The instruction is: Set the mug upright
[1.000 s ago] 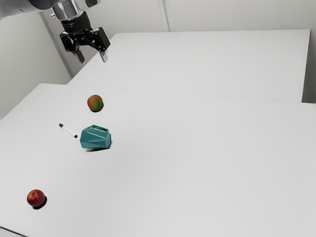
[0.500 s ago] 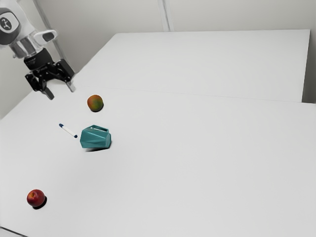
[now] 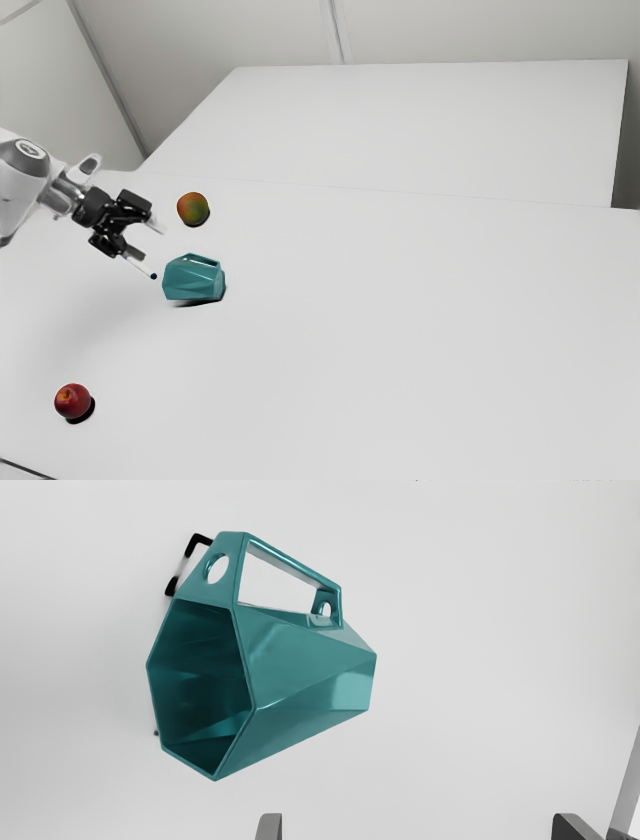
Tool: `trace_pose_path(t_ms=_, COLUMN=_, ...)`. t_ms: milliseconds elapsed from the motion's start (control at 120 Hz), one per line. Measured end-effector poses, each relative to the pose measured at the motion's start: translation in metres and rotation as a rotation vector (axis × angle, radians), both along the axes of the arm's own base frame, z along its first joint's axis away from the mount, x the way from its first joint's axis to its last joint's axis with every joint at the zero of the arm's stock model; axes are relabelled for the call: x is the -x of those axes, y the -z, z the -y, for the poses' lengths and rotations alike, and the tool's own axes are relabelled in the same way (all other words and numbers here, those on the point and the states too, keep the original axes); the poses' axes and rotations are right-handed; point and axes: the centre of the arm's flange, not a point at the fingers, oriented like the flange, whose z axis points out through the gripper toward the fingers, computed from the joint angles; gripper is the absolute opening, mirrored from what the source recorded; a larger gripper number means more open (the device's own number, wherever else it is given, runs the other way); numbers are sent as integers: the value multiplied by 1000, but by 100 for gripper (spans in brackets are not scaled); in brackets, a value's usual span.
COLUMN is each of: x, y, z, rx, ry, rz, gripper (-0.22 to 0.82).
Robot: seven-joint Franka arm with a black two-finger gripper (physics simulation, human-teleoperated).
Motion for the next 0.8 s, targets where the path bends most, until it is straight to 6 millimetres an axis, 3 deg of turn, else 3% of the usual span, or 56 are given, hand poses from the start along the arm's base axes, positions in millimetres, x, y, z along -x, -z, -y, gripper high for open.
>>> trace_pose_path(t_ms=225, x=-1, y=57, z=-7, rx=86, ry=72, rz=134, gripper=59)
trace_pose_path(t_ms=525, x=-1, y=88, z=-7, rx=130, ry=147, rz=286, gripper=59)
trace_pose_path(t_ms=717, x=17, y=114, z=-1, rx=194, ry=119, rz=339, gripper=59)
trace_pose_path(t_ms=800, x=18, y=116, z=2, rx=209, ry=111, rz=373, gripper=59)
